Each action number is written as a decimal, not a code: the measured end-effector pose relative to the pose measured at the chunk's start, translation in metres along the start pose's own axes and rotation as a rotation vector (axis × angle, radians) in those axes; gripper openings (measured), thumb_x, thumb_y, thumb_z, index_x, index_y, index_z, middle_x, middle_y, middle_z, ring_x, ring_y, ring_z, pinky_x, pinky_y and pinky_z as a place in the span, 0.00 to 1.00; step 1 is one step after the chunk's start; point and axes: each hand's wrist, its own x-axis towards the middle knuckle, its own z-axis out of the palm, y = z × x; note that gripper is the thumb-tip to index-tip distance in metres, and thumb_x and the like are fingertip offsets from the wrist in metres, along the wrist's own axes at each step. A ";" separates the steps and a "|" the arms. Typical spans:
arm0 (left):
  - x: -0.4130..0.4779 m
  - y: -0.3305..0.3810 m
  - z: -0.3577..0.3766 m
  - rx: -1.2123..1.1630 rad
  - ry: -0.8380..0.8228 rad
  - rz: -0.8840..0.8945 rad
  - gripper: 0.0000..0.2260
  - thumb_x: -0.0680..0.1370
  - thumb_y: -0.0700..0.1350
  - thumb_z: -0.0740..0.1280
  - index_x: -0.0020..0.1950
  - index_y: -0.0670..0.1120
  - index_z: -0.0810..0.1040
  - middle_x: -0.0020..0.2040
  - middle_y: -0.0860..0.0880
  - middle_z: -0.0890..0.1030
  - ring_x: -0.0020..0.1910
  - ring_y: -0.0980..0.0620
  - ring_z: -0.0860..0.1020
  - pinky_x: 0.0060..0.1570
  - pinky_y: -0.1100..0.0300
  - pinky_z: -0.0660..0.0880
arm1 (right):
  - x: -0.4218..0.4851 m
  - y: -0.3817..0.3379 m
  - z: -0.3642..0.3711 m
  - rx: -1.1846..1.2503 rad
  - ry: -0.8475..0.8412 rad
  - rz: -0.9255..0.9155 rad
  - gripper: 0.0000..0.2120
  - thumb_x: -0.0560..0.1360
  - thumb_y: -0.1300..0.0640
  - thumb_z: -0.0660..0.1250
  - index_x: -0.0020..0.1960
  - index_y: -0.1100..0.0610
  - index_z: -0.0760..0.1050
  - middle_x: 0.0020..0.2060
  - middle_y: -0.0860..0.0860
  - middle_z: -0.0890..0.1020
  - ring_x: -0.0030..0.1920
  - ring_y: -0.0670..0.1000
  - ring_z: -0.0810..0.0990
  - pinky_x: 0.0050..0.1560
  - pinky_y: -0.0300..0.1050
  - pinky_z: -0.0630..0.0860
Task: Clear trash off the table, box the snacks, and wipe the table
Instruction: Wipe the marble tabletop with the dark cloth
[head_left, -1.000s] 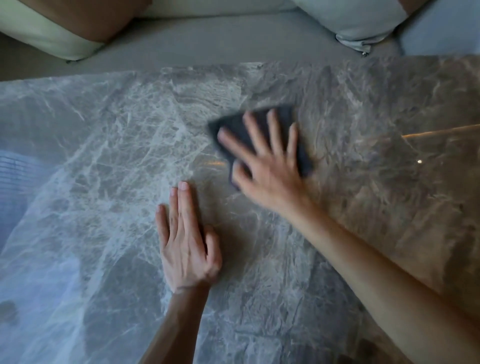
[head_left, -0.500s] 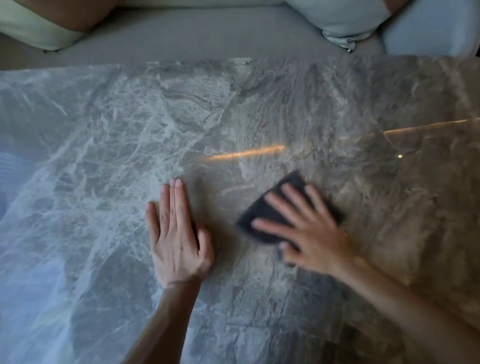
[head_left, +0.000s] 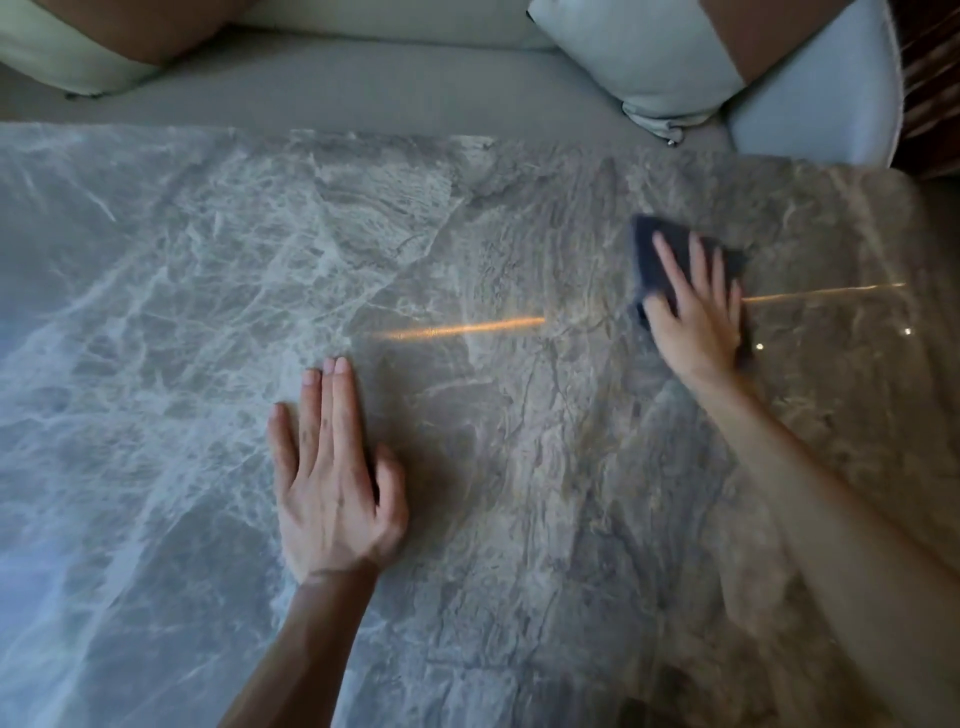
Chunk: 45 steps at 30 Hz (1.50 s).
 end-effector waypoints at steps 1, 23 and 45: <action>-0.002 -0.001 0.000 -0.001 0.011 0.006 0.34 0.75 0.48 0.54 0.80 0.44 0.49 0.80 0.46 0.57 0.80 0.51 0.52 0.79 0.47 0.47 | 0.012 -0.024 0.001 0.009 -0.010 -0.053 0.33 0.72 0.43 0.48 0.78 0.40 0.54 0.79 0.51 0.56 0.79 0.55 0.53 0.77 0.60 0.52; -0.416 0.019 -0.038 -0.240 -0.036 -0.412 0.24 0.80 0.45 0.55 0.76 0.40 0.64 0.79 0.43 0.57 0.80 0.44 0.47 0.79 0.46 0.49 | -0.513 -0.050 0.082 0.389 -0.402 -1.509 0.18 0.68 0.56 0.69 0.58 0.58 0.82 0.55 0.53 0.85 0.61 0.51 0.79 0.73 0.39 0.64; -0.536 -0.070 -0.313 -1.892 -0.173 -0.769 0.38 0.76 0.70 0.55 0.71 0.40 0.72 0.70 0.38 0.74 0.70 0.39 0.72 0.71 0.44 0.68 | -0.622 -0.213 -0.144 0.949 -2.085 -0.213 0.34 0.81 0.37 0.47 0.70 0.63 0.71 0.65 0.61 0.77 0.66 0.58 0.75 0.70 0.51 0.68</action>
